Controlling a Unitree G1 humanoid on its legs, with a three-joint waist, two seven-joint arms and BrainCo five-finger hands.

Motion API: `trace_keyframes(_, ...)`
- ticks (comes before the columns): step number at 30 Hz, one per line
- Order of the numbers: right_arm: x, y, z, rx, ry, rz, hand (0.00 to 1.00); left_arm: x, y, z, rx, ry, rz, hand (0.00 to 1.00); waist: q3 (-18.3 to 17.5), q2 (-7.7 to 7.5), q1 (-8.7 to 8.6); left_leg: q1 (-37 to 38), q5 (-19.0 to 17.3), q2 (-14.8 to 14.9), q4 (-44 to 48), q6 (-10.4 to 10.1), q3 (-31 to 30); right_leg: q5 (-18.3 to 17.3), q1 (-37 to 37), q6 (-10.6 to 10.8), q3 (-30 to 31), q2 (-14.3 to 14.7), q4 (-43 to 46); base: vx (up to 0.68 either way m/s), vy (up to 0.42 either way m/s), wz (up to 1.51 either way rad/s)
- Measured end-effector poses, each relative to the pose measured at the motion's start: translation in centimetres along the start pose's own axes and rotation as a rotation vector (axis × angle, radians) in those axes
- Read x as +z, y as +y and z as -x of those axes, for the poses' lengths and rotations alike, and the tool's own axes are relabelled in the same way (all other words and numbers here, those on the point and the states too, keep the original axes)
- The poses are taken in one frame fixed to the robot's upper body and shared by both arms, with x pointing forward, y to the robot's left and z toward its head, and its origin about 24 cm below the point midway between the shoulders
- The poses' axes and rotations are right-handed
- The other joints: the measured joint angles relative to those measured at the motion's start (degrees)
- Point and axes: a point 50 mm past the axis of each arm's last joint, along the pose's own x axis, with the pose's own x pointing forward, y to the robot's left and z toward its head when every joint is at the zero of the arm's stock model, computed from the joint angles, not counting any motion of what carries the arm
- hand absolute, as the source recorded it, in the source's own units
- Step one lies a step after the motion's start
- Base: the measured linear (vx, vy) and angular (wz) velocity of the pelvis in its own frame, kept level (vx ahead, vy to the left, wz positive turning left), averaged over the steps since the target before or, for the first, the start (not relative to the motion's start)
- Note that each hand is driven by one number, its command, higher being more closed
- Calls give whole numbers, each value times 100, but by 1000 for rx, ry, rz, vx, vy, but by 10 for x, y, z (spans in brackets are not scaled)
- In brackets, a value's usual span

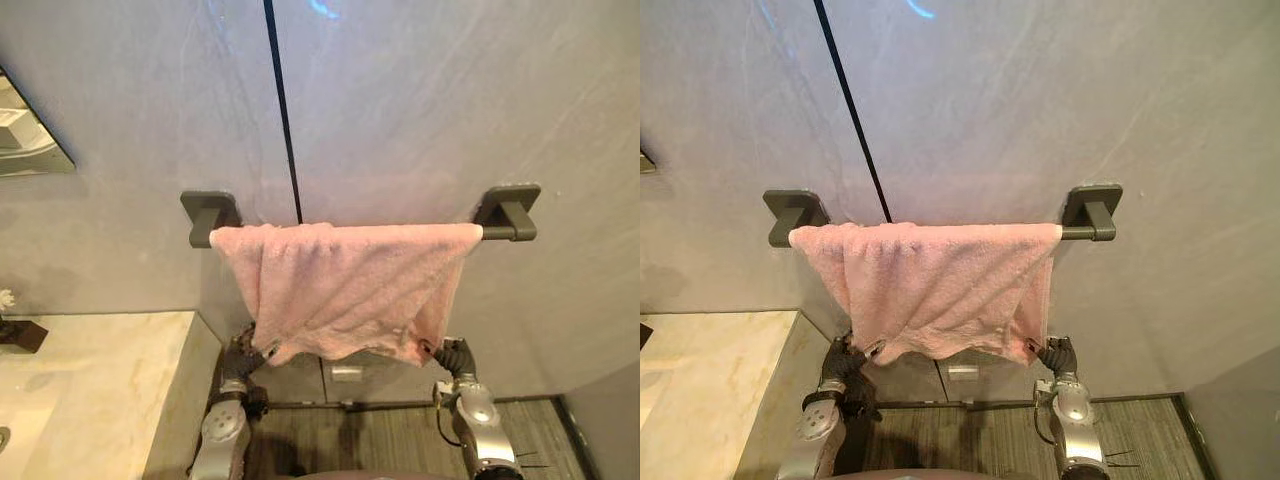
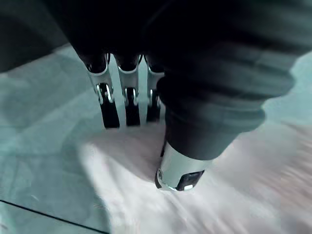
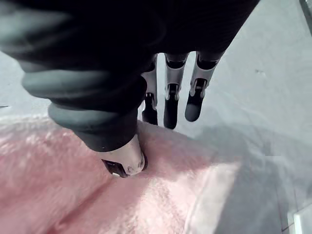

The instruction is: Organize washtable

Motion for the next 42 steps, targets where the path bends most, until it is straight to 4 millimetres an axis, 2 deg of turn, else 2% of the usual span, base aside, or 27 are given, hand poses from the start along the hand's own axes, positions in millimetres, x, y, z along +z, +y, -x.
trace_keyframes(4, -10, -4, 4, -19, 43, 7, 0, -10, 10, 4, 28, 50, -13, 0, 30, -87, 1, 13, 0, -1, 1, 0, -13, 2, 74, -2, -25, 1, -46, -3, -7, 3)
trace_keyframes(11, -20, -11, 9, -55, 76, 4, 0, -18, 14, 10, 47, 85, 41, 0, 27, -82, -5, 80, 1, 7, 1, 0, -4, 5, 90, -5, -16, 4, -16, -44, -6, -1)
trace_keyframes(15, -23, -28, 15, -139, 82, -35, 0, -22, 26, 14, 101, 101, 71, 0, 26, -82, -2, 85, 0, 6, 0, 0, -3, 4, 87, -5, -17, -1, 3, -39, -3, 0)
trace_keyframes(18, -12, -43, 22, -209, 21, -89, 0, -18, 37, 20, 162, 76, 113, 0, 28, -86, -1, 79, -3, 15, 0, 1, -4, -5, 83, -7, -7, -9, 5, -11, -2, 0)
trace_keyframes(20, 1, -56, 28, -270, -44, -104, 0, -2, 37, 19, 184, 10, 159, 0, 28, -87, 22, 78, -4, 22, 0, 2, -6, -9, 84, -5, -10, -19, 13, 0, 0, 0)
trace_keyframes(22, 23, -65, 32, -299, -146, -119, 0, 21, 37, 20, 192, -92, 185, 0, 18, -103, 14, 95, -4, 25, 1, 3, -2, -30, 84, -4, -12, -61, 50, 0, 0, 0)
trace_keyframes(25, 48, -75, 41, -337, -261, -130, 0, 44, 40, 24, 199, -199, 191, 0, -8, -124, -7, 105, -15, 27, 2, 5, 7, -47, 91, -8, -13, -64, 70, 0, 0, 0)
trace_keyframes(27, 72, -85, 53, -378, -384, -167, 0, 66, 45, 32, 232, -302, 216, 0, -14, -143, -17, 110, -26, 26, 26, 8, 17, -49, 125, -8, -7, -67, 79, 0, 0, 0)
trace_keyframes(28, 79, -87, 55, -386, -419, -171, 0, 70, 46, 34, 244, -323, 222, 0, -14, -143, -17, 115, -40, 25, 49, 12, 23, -49, 138, -8, -3, -69, 80, 0, 0, 0)
trace_keyframes(32, 127, -95, 75, -415, -672, -218, 0, 113, 63, 56, 326, -559, 238, 0, -18, -133, -17, 208, -132, 17, 163, 18, 27, -65, 249, 1, 11, -78, 78, -38, -1, -1)
trace_keyframes(33, 149, -95, 86, -417, -802, -234, 0, 133, 69, 68, 351, -673, 234, 0, -33, -112, -21, 219, -147, 11, 184, 17, 26, -67, 270, 3, 13, -79, 77, -54, -3, -1)
trace_keyframes(34, 162, -94, 93, -408, -881, -252, 0, 142, 71, 75, 365, -734, 232, 0, -49, -99, -22, 222, -148, 8, 184, 17, 27, -67, 270, 4, 16, -79, 77, -50, -3, 0)
trace_keyframes(36, 196, -86, 114, -328, -1121, -326, 0, 167, 71, 93, 360, -897, 227, 0, -141, -53, -15, 223, -147, 0, 180, 19, 26, -67, 270, 4, 16, -78, 76, -37, -5, 0)
trace_keyframes(38, 216, -72, 119, -201, -1244, -382, 0, 181, 67, 102, 324, -993, 249, 0, -202, -39, -15, 252, -147, 1, 178, 18, 33, -66, 287, 4, 22, -77, 77, -19, -4, -2)
trace_keyframes(40, 237, -38, 122, 100, -1339, -447, 0, 195, 56, 109, 208, -1083, 268, 0, -305, -26, -17, 264, -147, 4, 166, 18, 49, -66, 289, 4, 23, -58, 70, -35, -14, -3)
trace_keyframes(41, 240, -29, 123, 178, -1350, -456, 0, 198, 52, 109, 164, -1094, 269, 0, -313, -38, -13, 264, -147, 4, 164, 18, 48, -66, 290, 4, 23, -54, 70, 0, 0, 0)
trace_keyframes(42, 247, -9, 127, 350, -1370, -465, 0, 203, 40, 108, 44, -1110, 282, 0, -352, -2, -1, 267, -145, 3, 162, 19, 44, -66, 292, 4, 23, -54, 74, -25, -11, 4)
